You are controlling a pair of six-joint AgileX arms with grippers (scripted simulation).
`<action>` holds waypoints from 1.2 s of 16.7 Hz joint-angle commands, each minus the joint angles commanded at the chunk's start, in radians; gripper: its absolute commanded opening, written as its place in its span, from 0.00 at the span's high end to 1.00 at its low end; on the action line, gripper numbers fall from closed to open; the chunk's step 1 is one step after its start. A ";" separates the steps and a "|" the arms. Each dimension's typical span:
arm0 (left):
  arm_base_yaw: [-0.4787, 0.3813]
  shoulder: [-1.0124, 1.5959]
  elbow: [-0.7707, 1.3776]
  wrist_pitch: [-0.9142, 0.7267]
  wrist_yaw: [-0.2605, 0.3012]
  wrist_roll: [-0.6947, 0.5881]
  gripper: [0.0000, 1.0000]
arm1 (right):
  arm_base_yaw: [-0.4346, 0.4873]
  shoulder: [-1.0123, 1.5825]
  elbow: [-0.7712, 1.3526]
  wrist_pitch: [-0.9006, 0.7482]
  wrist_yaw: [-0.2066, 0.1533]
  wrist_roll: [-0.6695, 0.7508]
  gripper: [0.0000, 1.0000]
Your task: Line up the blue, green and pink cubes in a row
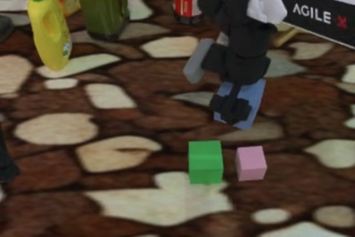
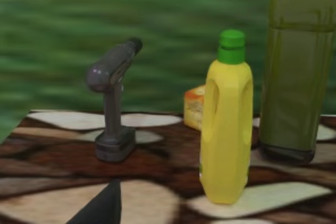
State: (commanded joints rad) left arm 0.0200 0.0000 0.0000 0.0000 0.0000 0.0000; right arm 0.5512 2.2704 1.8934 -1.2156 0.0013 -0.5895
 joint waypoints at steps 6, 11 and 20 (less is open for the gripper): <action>0.000 0.000 0.000 0.000 0.000 0.000 0.00 | 0.212 0.189 0.394 -0.183 0.003 -0.014 1.00; 0.000 0.000 0.000 0.000 0.000 0.000 0.00 | 0.370 0.308 0.648 -0.308 0.005 -0.021 1.00; 0.000 0.000 0.000 0.000 0.000 0.000 0.00 | 0.389 0.312 0.634 -0.283 0.005 -0.019 1.00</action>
State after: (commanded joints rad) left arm 0.0200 0.0000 0.0000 0.0000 0.0000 0.0000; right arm 0.9405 2.5825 2.5279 -1.4985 0.0064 -0.6085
